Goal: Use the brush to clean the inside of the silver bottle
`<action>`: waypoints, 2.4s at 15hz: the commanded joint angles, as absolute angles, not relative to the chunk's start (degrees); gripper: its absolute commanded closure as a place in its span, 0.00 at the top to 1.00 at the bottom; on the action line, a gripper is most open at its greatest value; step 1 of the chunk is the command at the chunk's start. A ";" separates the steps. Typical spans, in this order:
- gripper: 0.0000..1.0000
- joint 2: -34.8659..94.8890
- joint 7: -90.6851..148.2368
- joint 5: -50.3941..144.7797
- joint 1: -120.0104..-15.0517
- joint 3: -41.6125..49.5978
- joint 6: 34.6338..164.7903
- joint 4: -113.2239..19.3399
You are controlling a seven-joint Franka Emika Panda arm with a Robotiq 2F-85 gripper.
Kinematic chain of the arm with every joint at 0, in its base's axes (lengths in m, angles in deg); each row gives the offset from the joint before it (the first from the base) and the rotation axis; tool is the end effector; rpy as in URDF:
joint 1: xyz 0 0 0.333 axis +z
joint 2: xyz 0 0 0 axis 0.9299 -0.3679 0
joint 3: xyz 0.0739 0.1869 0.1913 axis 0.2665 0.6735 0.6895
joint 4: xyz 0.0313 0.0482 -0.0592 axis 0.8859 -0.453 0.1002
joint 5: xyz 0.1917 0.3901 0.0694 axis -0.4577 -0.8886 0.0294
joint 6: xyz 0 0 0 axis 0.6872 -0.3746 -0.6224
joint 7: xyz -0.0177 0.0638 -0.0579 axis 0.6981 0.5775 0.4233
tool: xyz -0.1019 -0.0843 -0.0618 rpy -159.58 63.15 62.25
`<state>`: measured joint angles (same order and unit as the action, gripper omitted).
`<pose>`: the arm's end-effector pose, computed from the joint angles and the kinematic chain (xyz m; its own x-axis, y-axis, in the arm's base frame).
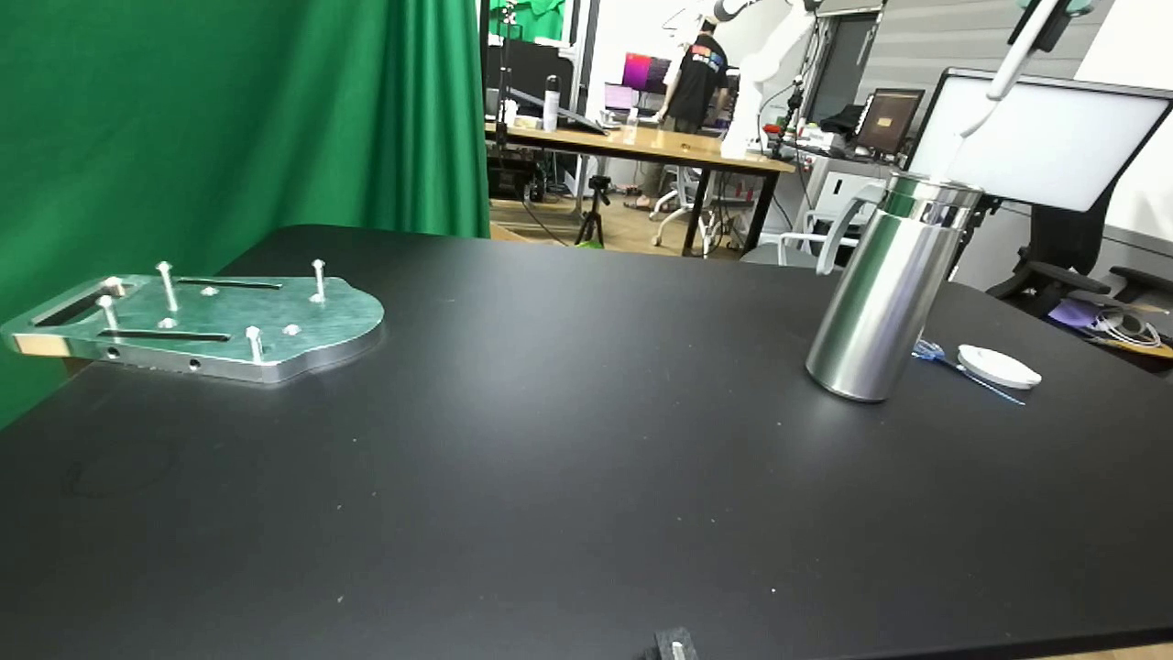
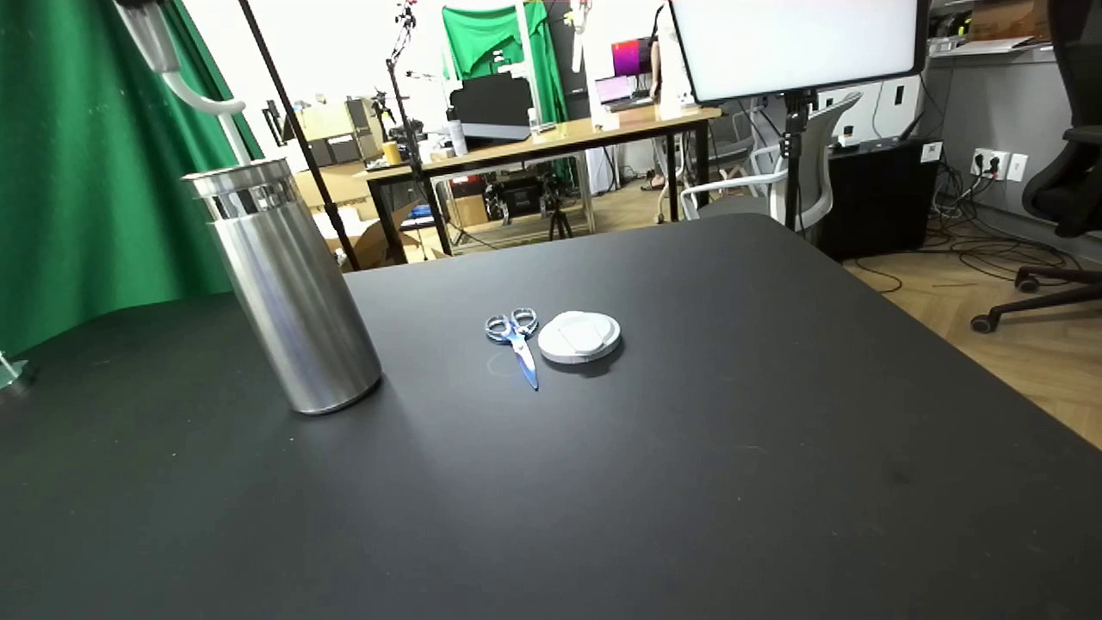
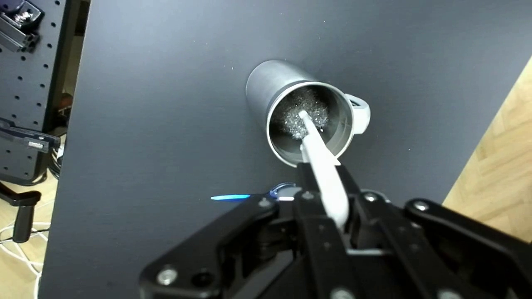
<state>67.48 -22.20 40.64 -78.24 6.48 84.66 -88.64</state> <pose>0.5023 -0.0946 0.3926 0.3675 -0.9300 0.0070 -0.9219 -0.3652 -0.1292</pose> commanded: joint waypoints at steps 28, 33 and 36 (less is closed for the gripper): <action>0.04 59.73 -22.51 40.33 -78.09 5.14 83.81 -85.97; 0.04 56.73 -22.04 39.56 -77.91 5.00 84.08 -86.17; 0.04 54.72 -22.33 39.33 -77.73 4.93 84.03 -85.90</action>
<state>56.38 -22.15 40.05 -78.50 5.68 84.65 -86.76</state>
